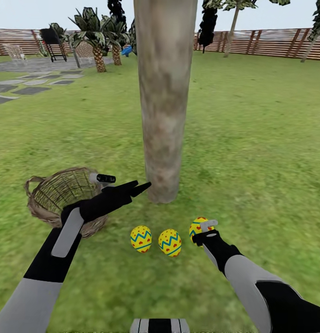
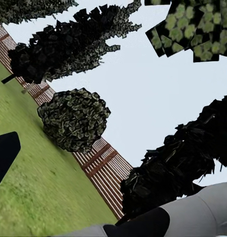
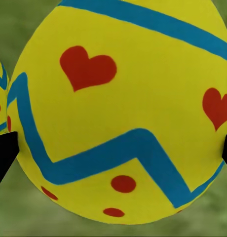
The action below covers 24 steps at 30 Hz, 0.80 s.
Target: Take the three Easter eggs out of the wicker basket on the lawn in the garden, then place them on the lawn next to a single tree (choose any tree) so that all three eggs are next to the same tree and none are left in the basket.
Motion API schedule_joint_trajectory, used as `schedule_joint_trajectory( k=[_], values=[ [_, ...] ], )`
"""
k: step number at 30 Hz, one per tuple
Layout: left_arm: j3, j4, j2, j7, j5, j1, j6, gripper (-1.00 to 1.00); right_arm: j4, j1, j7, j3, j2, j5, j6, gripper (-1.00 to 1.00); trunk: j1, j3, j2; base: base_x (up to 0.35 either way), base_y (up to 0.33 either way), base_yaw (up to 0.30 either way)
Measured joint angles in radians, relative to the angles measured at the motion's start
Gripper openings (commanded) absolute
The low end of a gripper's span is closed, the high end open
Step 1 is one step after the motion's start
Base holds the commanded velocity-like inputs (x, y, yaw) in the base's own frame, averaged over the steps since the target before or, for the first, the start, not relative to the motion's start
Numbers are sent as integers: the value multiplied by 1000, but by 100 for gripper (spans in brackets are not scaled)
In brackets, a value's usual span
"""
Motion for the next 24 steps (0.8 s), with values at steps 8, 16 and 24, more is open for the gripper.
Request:
schedule_joint_trajectory(
  k=[8,16,24],
  values=[
    [0,3,0,0,-1,0,0,100,1,0,-3,0,9,1,3,-100,4,-31,-2,0,0,0],
    [0,5,-2,2,-1,0,0,100,1,0,0,1,6,1,1,-100,6,-54,-3,0,0,0],
    [0,11,-4,0,-1,0,-1,100,1,0,0,1,9,1,1,-100,6,-54,-3,147,0,0]
  ],
)
